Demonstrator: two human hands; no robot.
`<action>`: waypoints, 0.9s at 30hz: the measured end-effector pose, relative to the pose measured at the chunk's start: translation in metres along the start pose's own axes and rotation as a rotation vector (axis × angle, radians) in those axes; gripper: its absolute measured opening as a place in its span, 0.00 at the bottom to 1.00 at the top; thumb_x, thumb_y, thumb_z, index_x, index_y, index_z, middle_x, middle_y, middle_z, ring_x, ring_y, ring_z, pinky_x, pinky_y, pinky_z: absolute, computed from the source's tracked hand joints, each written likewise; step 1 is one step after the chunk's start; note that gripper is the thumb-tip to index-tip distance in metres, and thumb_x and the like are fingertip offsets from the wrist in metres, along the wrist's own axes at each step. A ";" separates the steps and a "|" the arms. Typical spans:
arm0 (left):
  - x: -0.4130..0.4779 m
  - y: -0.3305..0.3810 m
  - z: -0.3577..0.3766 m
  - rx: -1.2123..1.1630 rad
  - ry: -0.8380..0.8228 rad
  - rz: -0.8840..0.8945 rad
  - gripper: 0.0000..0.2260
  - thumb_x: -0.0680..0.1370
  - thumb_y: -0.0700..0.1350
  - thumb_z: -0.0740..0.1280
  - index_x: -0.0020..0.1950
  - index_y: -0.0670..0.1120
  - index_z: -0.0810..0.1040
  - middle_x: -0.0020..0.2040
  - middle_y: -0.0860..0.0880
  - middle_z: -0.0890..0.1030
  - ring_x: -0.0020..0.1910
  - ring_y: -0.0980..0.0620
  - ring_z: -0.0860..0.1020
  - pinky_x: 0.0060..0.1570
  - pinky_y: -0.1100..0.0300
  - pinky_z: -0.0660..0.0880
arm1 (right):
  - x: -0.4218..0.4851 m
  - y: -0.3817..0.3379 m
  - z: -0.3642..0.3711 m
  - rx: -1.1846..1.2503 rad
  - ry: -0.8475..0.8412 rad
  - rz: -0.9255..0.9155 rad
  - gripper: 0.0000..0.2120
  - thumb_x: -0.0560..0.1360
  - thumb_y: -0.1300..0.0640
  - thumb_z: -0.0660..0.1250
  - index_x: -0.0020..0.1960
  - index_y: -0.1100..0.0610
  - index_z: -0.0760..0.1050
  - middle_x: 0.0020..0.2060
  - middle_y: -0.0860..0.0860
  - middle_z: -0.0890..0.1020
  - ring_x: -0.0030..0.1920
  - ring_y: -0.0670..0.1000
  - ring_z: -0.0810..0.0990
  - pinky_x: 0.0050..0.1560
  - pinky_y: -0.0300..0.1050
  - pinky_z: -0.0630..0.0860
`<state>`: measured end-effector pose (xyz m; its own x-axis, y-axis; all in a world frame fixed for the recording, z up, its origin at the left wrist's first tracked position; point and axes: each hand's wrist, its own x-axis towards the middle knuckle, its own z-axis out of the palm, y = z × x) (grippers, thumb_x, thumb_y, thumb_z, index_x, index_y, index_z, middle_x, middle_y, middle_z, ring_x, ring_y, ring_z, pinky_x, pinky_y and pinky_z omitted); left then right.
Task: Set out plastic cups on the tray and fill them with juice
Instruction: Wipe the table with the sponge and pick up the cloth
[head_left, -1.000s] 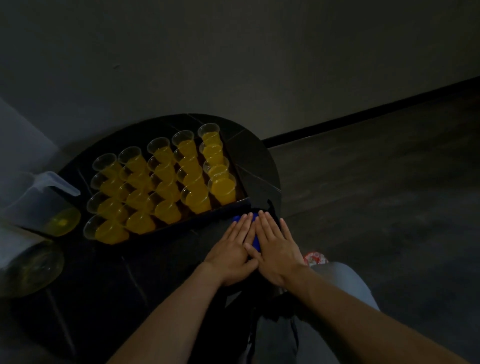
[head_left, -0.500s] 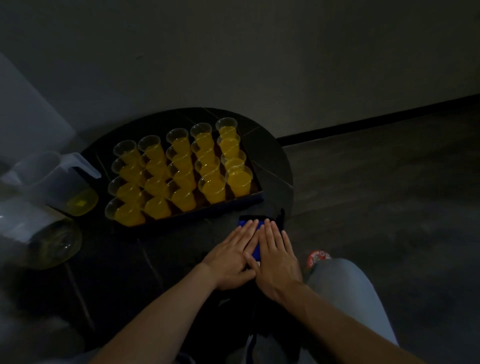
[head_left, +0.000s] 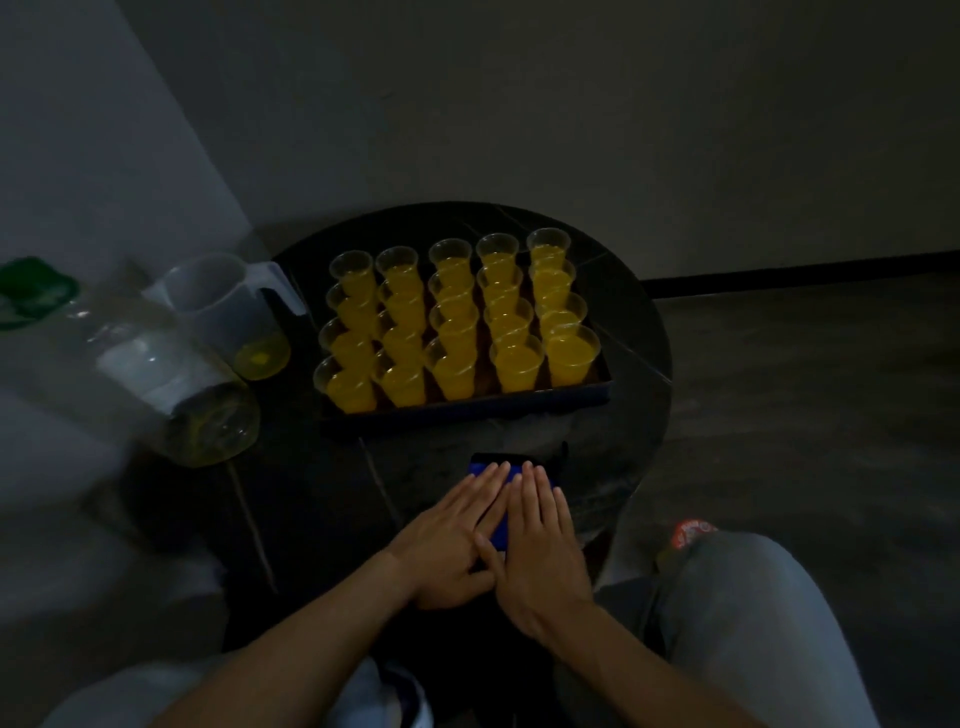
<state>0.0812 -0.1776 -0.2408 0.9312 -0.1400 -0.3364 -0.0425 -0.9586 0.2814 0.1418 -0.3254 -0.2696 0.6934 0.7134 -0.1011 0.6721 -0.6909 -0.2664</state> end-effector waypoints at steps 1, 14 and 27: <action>-0.008 -0.005 0.002 -0.012 0.017 -0.008 0.44 0.78 0.60 0.57 0.80 0.49 0.30 0.80 0.51 0.29 0.78 0.57 0.28 0.79 0.54 0.36 | 0.001 -0.008 0.001 -0.016 -0.009 -0.010 0.40 0.81 0.33 0.42 0.78 0.64 0.57 0.78 0.60 0.58 0.79 0.58 0.55 0.74 0.53 0.49; -0.102 -0.072 0.020 0.012 0.099 -0.175 0.44 0.76 0.58 0.58 0.82 0.44 0.35 0.82 0.46 0.35 0.80 0.53 0.32 0.80 0.49 0.41 | 0.024 -0.108 0.032 -0.045 -0.035 -0.248 0.40 0.81 0.33 0.40 0.78 0.64 0.55 0.78 0.61 0.56 0.79 0.59 0.53 0.74 0.54 0.48; -0.178 -0.118 0.031 -0.069 0.192 -0.408 0.42 0.76 0.58 0.52 0.81 0.45 0.33 0.81 0.50 0.31 0.77 0.58 0.27 0.77 0.58 0.32 | 0.056 -0.192 0.052 -0.094 -0.169 -0.531 0.40 0.79 0.32 0.33 0.79 0.60 0.36 0.78 0.56 0.35 0.78 0.56 0.31 0.76 0.56 0.36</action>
<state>-0.0903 -0.0473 -0.2418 0.9174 0.3004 -0.2611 0.3599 -0.9063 0.2218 0.0383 -0.1462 -0.2738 0.2075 0.9694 -0.1310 0.9429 -0.2339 -0.2371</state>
